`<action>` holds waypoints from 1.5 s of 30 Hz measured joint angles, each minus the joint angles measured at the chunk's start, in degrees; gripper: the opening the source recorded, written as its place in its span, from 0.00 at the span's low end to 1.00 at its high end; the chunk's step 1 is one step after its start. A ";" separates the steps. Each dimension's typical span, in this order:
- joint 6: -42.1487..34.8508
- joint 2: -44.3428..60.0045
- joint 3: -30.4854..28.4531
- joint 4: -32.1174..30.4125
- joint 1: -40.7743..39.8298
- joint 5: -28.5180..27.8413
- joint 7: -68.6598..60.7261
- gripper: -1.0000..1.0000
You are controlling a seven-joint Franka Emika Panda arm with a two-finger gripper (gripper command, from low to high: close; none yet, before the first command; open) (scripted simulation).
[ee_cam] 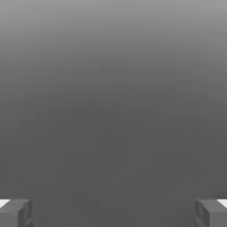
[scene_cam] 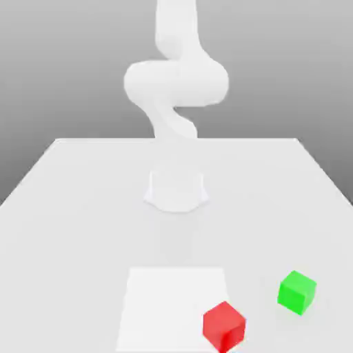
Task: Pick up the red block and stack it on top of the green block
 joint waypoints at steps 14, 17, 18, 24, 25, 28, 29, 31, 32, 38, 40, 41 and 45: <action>10.98 29.49 -2.12 -4.88 7.25 3.45 -16.51 0.50; 13.32 35.70 -1.78 -5.92 8.17 3.61 -19.61 0.50; 14.10 37.76 -1.64 -6.27 8.49 3.53 -20.54 0.50; 18.86 50.05 -1.13 -8.37 9.62 1.25 -24.85 0.50; 19.97 52.09 -1.09 -8.50 9.71 0.84 -25.23 0.50; 24.63 58.29 -0.67 -7.91 9.46 0.63 -25.67 0.50; 26.36 60.37 -0.55 -7.62 9.37 0.76 -25.81 0.50; 27.85 62.16 -0.43 -7.36 9.29 0.89 -25.92 0.00; 27.85 62.16 -0.43 -7.36 9.28 0.88 -25.92 0.00; 26.93 61.12 -0.40 -7.53 9.24 0.68 -25.78 0.00; 23.89 57.52 -0.57 -8.09 9.36 0.44 -25.62 0.00; 22.21 55.54 -0.64 -8.41 9.40 0.34 -25.54 0.00; 18.52 48.75 4.58 -11.62 13.20 -0.63 -31.67 0.00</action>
